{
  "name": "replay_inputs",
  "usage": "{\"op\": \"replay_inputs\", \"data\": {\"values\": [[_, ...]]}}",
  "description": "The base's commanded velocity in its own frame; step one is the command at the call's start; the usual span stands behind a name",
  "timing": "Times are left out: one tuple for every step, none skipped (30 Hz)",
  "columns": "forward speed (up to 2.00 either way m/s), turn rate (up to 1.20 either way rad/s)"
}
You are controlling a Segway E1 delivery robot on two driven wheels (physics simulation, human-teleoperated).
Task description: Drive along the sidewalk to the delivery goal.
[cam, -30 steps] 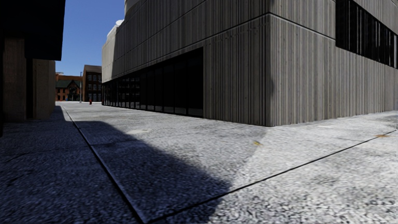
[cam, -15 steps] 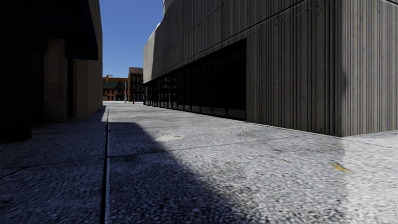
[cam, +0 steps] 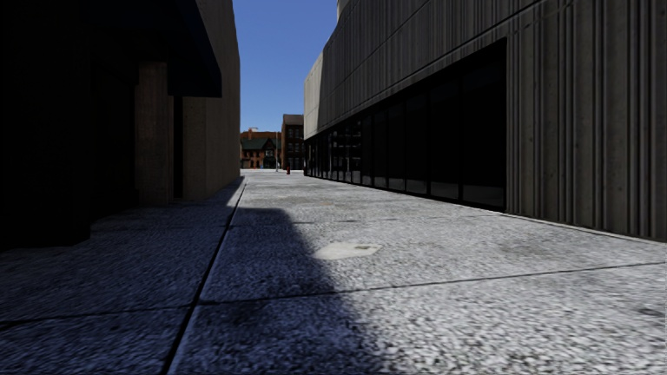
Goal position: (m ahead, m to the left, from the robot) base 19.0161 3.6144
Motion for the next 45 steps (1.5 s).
{"op": "replay_inputs", "data": {"values": [[2.00,0.42],[2.00,0.40],[2.00,0.40],[2.00,0.40],[2.00,0.40],[2.00,0.38],[2.00,0.36],[2.00,0.36],[2.00,0.36],[2.00,0.36],[2.00,0.36],[2.00,0.36],[2.00,0.36],[2.00,0.36],[2.00,0.36],[2.00,0.36],[2.00,0.36],[2.00,0.36],[2.00,0.36],[2.00,0.36],[2.00,0.36],[2.00,0.36],[2.00,0.36],[2.00,0.36],[2.00,0.35],[2.00,0.00],[2.00,0.00],[2.00,0.00],[2.00,0.00],[2.00,0.00],[2.00,0.00],[2.00,0.00],[2.00,0.00],[2.00,0.00],[2.00,0.00],[2.00,0.00],[2.00,0.00],[2.00,0.00],[2.00,0.00],[2.00,0.00],[2.00,0.00],[2.00,0.00],[2.00,0.00],[2.00,0.00],[2.00,0.00]]}}
